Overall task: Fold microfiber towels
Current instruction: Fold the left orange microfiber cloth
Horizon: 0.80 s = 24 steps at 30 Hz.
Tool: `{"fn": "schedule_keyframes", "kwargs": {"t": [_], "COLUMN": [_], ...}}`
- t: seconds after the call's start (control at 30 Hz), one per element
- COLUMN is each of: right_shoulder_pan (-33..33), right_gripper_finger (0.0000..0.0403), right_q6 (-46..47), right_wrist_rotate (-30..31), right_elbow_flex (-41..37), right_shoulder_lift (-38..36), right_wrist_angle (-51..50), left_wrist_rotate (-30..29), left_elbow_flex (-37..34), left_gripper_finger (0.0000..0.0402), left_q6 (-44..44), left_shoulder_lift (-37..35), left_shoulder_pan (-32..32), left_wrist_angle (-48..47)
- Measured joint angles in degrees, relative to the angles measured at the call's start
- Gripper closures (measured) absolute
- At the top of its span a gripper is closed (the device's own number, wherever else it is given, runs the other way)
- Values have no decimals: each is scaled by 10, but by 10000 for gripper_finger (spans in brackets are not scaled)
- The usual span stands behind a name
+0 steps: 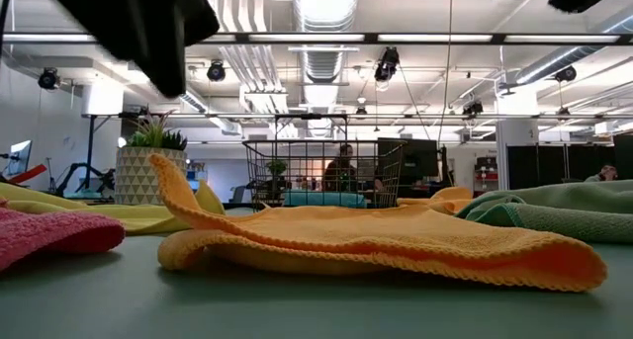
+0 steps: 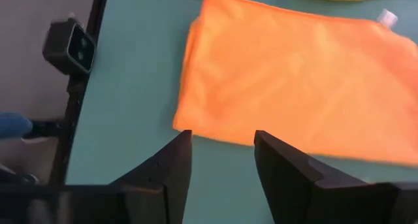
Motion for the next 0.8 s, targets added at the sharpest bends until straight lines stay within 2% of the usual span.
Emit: {"fn": "schedule_keyframes", "kwargs": {"t": [0.3,0.6,0.8], "right_shoulder_pan": [-3,-17,-27], "right_gripper_finger": [247,245,245], "right_q6": [-20,-82,-86], "right_wrist_rotate": [0,-6,-6], "right_elbow_flex": [0,0,0], "right_shoulder_lift": [67,111,133], "right_wrist_angle": [35,142,159], "left_wrist_rotate": [-20,-33,-57], "left_elbow_flex": [-1,-1,-1], "left_gripper_finger": [246,246,246], "left_q6": [124,130,126], "left_shoulder_lift": [43,90,107], "left_shoulder_pan": [-14,-14,-14], "left_wrist_angle": [65,102,103]}}
